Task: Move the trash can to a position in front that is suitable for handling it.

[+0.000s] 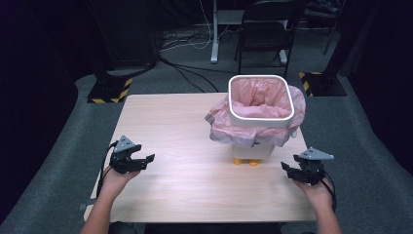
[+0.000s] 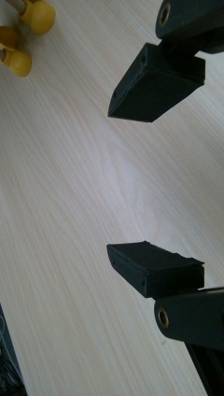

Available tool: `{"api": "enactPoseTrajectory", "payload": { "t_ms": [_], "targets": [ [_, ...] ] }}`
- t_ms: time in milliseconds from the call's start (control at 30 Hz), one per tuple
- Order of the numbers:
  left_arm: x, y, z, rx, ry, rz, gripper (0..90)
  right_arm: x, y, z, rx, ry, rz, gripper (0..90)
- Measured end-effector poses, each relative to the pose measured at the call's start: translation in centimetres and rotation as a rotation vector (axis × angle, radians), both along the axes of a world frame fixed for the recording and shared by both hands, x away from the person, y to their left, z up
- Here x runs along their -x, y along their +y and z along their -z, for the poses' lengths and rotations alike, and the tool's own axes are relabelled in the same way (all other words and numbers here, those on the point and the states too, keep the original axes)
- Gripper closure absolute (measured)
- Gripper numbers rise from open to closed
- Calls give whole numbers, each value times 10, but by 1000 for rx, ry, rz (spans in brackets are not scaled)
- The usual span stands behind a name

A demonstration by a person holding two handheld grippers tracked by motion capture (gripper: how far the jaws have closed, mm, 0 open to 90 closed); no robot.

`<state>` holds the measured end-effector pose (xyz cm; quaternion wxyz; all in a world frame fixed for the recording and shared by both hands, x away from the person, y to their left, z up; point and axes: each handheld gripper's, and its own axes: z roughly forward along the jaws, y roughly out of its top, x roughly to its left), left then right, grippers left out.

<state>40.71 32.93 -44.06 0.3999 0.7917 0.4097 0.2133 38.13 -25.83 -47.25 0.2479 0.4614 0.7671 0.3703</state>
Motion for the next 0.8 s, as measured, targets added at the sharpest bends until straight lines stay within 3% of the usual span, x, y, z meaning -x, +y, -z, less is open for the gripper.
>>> {"api": "enactPoseTrajectory", "payload": {
  "t_ms": [300, 567, 800],
  "targets": [
    [-1, -14, -17, -6, 5, 39, 280, 2, 5, -12, 10, -25, -17, 370],
    [-3, -31, -36, -5, 1, 91, 280, 3, 4, -22, -17, -48, -11, 369],
    [-5, -50, -52, -32, -12, 136, 283, 4, 2, -30, -31, -62, -3, 369]
  ]
}}
